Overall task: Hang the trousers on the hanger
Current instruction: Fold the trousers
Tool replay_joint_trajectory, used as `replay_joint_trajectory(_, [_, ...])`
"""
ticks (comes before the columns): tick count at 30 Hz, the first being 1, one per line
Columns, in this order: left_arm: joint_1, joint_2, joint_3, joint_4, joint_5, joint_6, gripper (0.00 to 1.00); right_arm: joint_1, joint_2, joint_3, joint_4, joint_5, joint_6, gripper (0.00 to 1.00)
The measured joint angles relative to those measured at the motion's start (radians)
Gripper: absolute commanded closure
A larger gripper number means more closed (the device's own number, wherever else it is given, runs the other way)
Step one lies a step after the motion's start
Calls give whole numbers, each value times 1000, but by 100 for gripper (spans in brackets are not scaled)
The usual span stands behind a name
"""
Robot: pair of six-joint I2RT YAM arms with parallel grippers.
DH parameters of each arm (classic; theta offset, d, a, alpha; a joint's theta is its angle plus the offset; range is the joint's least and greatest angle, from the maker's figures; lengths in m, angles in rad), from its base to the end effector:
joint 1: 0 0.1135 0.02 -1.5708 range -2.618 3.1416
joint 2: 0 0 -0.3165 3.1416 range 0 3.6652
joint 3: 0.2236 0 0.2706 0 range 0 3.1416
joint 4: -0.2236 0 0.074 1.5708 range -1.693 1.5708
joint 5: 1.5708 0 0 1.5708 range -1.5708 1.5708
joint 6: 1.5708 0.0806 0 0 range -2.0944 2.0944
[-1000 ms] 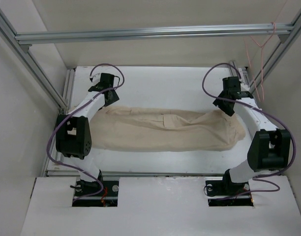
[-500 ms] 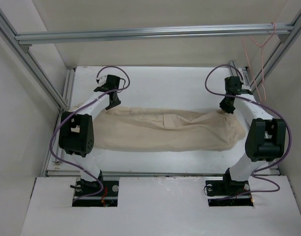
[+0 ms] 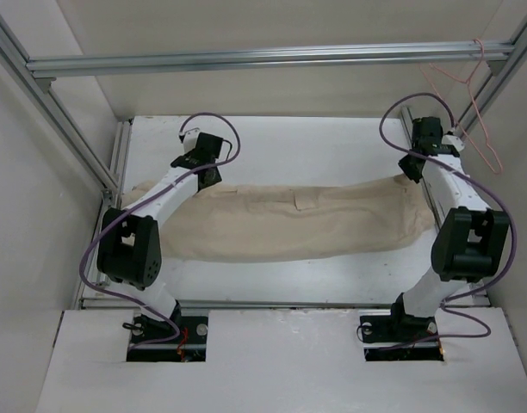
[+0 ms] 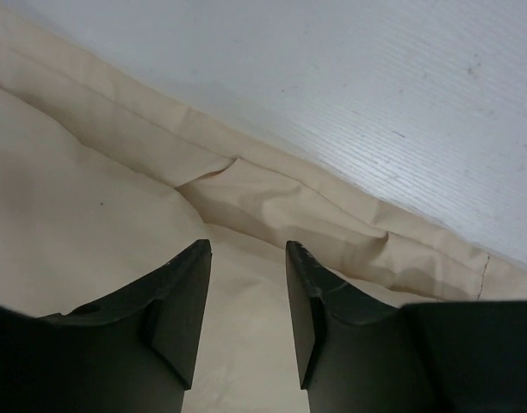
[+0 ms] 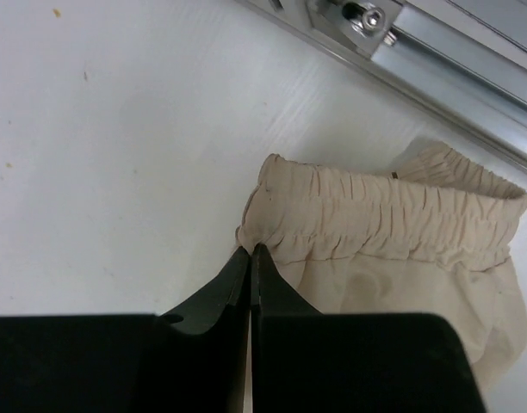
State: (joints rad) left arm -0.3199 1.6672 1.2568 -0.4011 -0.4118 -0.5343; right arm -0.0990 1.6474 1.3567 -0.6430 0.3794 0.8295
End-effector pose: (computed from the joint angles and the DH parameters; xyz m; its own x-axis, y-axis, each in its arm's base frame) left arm 0.4071 -0.1009 0.2710 -0.6061 -0.2908 -0.7403 -0.3277 0.9394 -0.1007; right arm 0.3978 -0.0695 0.2913 -0.3107 0.7194 -0.6213 0.8000 0.5508 0.2377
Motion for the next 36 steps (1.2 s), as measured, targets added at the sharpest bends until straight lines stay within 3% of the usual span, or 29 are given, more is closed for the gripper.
replay_joint_trajectory(6, [-26,-5,-2,15,-40,4,63,3,188,55,21,27,56,78])
replay_joint_trajectory(7, [-26,-6,-2,16,-50,3,63,8,220,57,19,39,61,70])
replay_joint_trajectory(10, [-26,-25,-24,18,-78,3,62,17,270,64,3,76,72,30])
replay_joint_trajectory(11, [-25,-43,-42,18,-85,3,62,25,272,68,-4,89,68,23])
replay_joint_trajectory(14, [-26,-111,-94,13,-93,2,59,64,235,77,-5,129,39,12])
replay_joint_trajectory(18, [-25,-201,-153,7,-80,-25,57,157,106,75,8,167,-9,8])
replay_joint_trajectory(21, [-7,-243,-199,16,-42,-65,56,241,0,57,34,187,-42,13])
replay_joint_trajectory(22, [6,-252,-218,20,-25,-80,56,271,-33,42,44,188,-50,23])
replay_joint_trajectory(24, [41,-259,-258,39,5,-106,56,329,-85,4,64,181,-69,52])
replay_joint_trajectory(26, [83,-259,-302,69,34,-134,56,385,-116,-44,94,141,-82,69])
replay_joint_trajectory(28, [120,-258,-340,86,55,-163,57,436,-119,-97,141,62,-91,76])
replay_joint_trajectory(32, [189,-250,-402,136,95,-216,57,492,-56,-185,236,-153,-92,81])
replay_joint_trajectory(36, [261,-233,-456,182,127,-258,57,435,39,-220,274,-275,-88,82])
